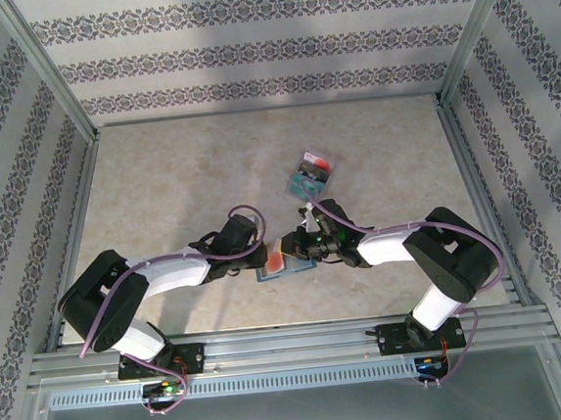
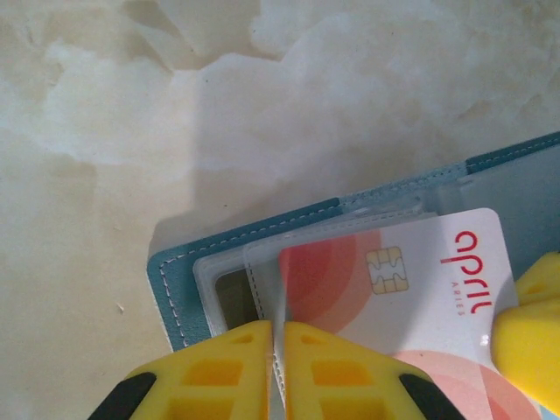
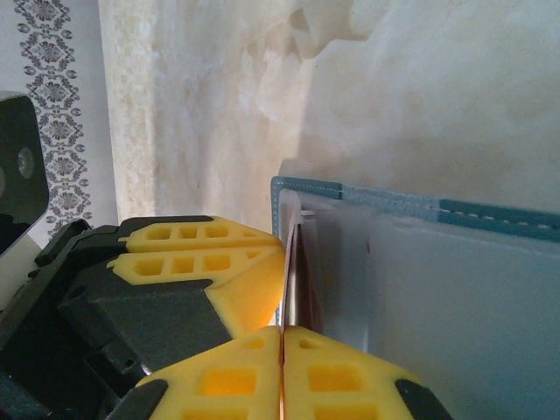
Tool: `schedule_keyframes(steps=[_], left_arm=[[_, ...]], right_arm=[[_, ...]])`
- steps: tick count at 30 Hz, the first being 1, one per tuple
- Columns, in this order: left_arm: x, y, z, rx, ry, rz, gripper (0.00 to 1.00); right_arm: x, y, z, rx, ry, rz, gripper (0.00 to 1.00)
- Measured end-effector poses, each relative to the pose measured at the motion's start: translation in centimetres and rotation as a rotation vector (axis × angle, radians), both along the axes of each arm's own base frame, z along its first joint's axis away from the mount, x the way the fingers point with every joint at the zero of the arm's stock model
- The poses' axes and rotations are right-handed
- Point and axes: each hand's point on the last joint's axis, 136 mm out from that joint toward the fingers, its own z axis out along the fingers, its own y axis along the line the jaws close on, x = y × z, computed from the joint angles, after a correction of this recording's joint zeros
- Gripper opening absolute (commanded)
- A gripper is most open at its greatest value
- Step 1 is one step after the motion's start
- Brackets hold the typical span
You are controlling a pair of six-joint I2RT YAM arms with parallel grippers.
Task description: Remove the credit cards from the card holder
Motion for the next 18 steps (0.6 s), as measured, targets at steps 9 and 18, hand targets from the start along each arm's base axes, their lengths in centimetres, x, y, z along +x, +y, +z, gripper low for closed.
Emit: schedule_keyframes(steps=[9, 18], left_arm=[[0.1, 0.1, 0.0, 0.008, -0.003, 0.006, 0.09], [0.1, 0.2, 0.3, 0.035, 0.003, -0.009, 0.11]], right_arm=[[0.1, -1.1, -0.8, -0.009, 0.010, -0.025, 0.04], [0.0, -1.3, -1.1, -0.021, 0.017, -0.022, 0.04]])
